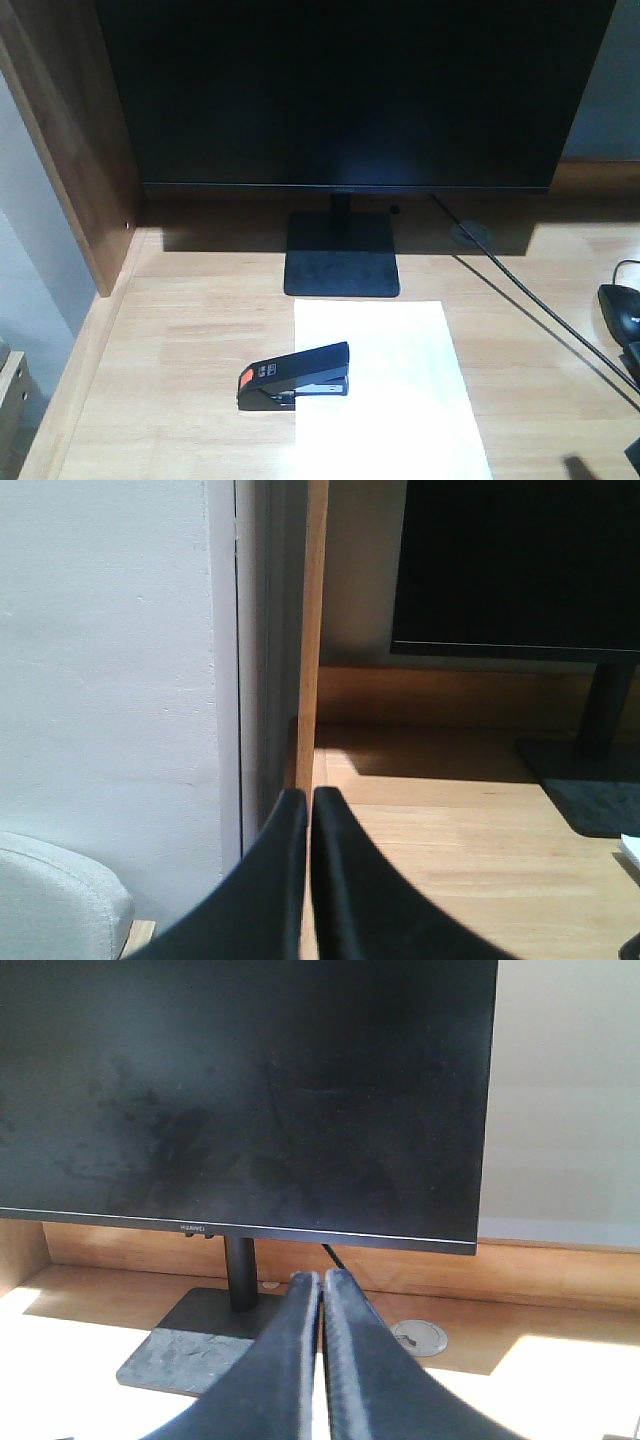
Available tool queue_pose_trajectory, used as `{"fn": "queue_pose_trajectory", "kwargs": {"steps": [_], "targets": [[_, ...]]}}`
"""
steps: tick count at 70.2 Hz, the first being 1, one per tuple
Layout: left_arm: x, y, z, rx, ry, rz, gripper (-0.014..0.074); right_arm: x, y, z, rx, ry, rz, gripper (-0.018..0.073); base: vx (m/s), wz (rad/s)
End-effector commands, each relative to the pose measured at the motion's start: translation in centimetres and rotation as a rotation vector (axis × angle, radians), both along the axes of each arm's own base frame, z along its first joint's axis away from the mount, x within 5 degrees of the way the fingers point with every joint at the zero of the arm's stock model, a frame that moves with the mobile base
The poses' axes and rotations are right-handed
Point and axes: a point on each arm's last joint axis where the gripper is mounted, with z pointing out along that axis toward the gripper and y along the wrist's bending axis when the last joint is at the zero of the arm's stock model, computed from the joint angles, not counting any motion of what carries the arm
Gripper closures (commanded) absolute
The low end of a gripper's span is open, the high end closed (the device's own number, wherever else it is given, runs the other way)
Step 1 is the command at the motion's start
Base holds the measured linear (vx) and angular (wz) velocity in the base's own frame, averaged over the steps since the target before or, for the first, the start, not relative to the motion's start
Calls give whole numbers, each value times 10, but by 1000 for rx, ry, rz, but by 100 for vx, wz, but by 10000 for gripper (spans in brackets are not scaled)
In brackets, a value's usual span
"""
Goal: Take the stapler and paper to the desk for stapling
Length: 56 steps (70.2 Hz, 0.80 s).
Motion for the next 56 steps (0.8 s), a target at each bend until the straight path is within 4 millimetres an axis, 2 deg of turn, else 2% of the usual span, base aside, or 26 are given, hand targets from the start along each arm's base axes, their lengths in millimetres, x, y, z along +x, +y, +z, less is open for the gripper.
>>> {"fn": "queue_pose_trajectory", "kwargs": {"steps": [1,56], "targets": [[0,0,5,-18,-92,6,603,0,1,9,-5,-26,16,565,0,0],[0,0,5,-18,-92,6,603,0,1,9,-6,-26,16,565,0,0]]}}
